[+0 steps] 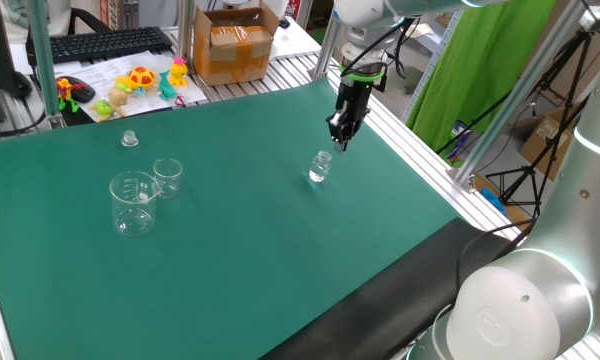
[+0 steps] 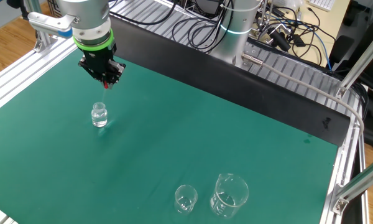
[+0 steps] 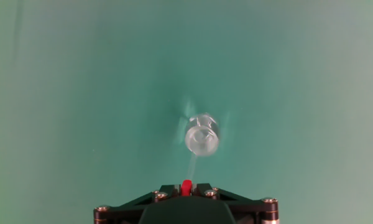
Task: Transfer liquid using a dropper
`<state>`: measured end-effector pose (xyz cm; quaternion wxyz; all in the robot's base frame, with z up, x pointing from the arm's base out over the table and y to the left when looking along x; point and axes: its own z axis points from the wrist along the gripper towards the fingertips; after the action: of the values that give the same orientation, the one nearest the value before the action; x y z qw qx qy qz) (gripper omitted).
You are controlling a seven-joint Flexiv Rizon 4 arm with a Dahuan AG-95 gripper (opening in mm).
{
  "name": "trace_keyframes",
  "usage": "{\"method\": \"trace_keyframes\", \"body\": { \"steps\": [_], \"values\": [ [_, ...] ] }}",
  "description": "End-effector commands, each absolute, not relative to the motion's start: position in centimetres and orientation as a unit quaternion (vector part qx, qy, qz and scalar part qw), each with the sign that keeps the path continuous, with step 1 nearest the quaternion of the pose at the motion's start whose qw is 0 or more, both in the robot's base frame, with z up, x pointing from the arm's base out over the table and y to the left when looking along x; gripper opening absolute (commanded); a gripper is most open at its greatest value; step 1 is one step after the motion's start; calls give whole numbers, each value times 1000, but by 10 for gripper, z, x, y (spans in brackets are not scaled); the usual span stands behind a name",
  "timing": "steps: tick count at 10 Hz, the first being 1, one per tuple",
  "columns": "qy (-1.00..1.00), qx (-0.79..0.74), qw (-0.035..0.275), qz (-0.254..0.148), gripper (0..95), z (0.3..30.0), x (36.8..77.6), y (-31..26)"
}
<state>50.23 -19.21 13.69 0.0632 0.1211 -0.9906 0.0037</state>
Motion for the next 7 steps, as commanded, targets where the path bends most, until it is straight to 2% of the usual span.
{"method": "trace_keyframes", "body": {
  "steps": [1,7],
  "values": [
    [-991,121,63,4,0,138,503,-193],
    [-990,121,66,3,0,145,506,-198]
  ]
}}
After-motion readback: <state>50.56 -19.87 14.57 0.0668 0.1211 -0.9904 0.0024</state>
